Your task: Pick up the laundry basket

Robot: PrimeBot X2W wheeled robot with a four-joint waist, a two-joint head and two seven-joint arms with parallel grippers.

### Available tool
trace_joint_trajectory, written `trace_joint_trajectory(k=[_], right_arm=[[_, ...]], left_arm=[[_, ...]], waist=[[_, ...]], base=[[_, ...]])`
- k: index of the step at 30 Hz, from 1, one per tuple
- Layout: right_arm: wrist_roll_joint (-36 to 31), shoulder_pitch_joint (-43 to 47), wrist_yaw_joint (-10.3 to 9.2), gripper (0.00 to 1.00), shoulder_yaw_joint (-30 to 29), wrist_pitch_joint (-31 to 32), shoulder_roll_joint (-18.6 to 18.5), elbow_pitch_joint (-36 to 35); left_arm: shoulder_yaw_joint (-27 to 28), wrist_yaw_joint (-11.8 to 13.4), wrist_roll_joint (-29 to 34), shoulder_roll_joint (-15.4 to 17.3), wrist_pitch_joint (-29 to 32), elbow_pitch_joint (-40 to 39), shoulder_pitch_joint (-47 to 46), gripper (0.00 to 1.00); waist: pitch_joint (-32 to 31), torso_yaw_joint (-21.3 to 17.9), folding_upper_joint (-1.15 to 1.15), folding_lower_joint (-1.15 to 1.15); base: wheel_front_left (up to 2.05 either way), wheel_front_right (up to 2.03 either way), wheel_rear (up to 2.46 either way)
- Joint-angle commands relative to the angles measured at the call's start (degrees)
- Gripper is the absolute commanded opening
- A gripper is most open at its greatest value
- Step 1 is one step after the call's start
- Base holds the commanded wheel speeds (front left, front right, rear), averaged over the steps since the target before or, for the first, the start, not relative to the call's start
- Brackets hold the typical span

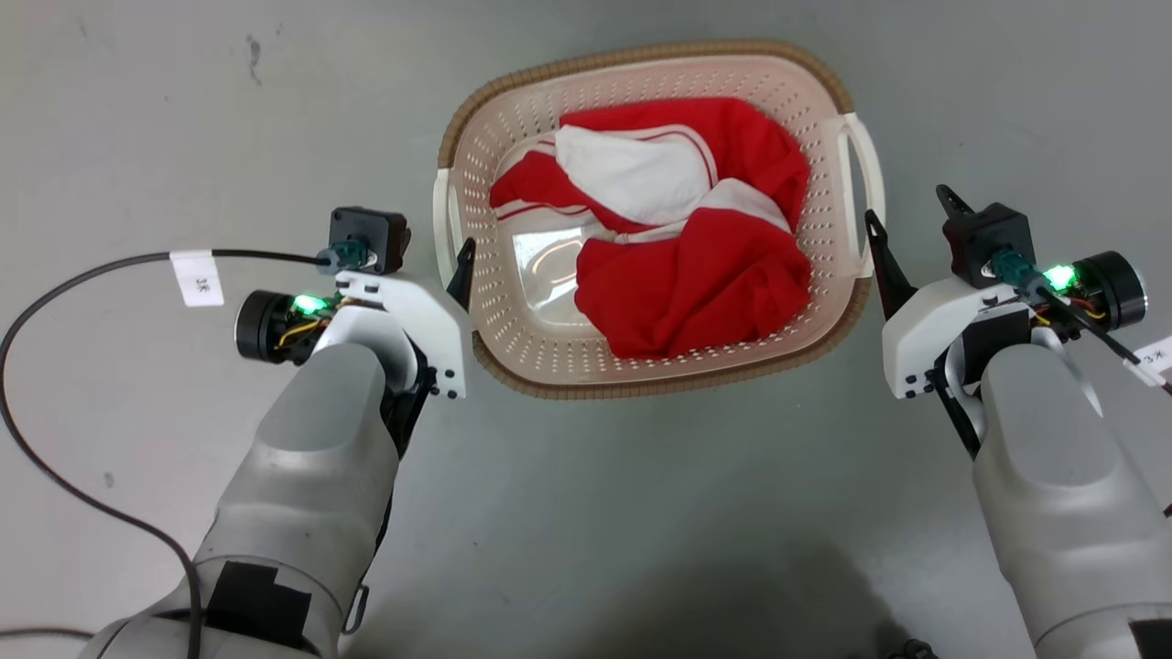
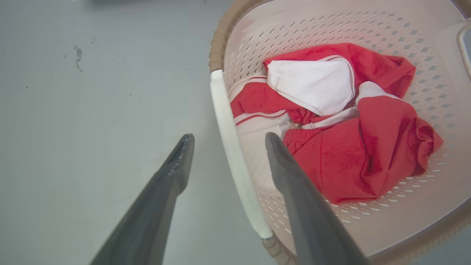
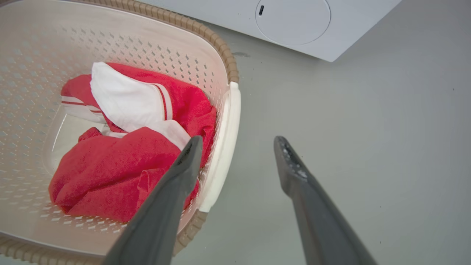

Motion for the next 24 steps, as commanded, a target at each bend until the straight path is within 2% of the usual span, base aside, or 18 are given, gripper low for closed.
trace_joint_trajectory(k=[1,12,22,23,24], right_arm=[[-0.49,-1.75,-0.06,1.0,-0.28,-0.12,-0.54,1.82],[-4.43,-10.22,-0.06,1.0,-2.78,-0.11,-1.15,11.9],[-6.63,-12.9,-0.06,1.0,-4.96,-0.12,-1.12,14.09],[-6.69,-13.02,-0.06,0.68,-5.09,-0.12,-1.03,14.16],[-6.82,-13.21,-0.06,0.03,-5.1,-0.12,-0.9,13.86]], left_arm=[[-0.56,-0.02,-0.54,-0.08,0.01,0.14,-1.25,1.0],[-4.75,-0.04,-3.61,-0.51,0.72,1.14,-4.92,1.0],[-6.87,0.03,-4.99,-0.5,0.63,1.95,-7.15,1.0],[-7.04,0.03,-4.82,-0.38,0.27,1.97,-7.37,0.54],[-7.12,0.04,-4.76,-0.31,-0.02,2.02,-7.52,0.08]], waist=[[1.54,0.6,0.0,-0.01],[6.5,1.99,0.0,-0.01],[9.04,2.7,0.0,-0.01],[9.19,2.73,0.0,-0.01],[9.34,2.75,0.0,-0.01]], base=[[0.0,0.0,0.0],[0.0,0.0,0.0],[0.0,0.0,0.0],[0.0,0.0,0.0],[0.0,0.0,0.0]])
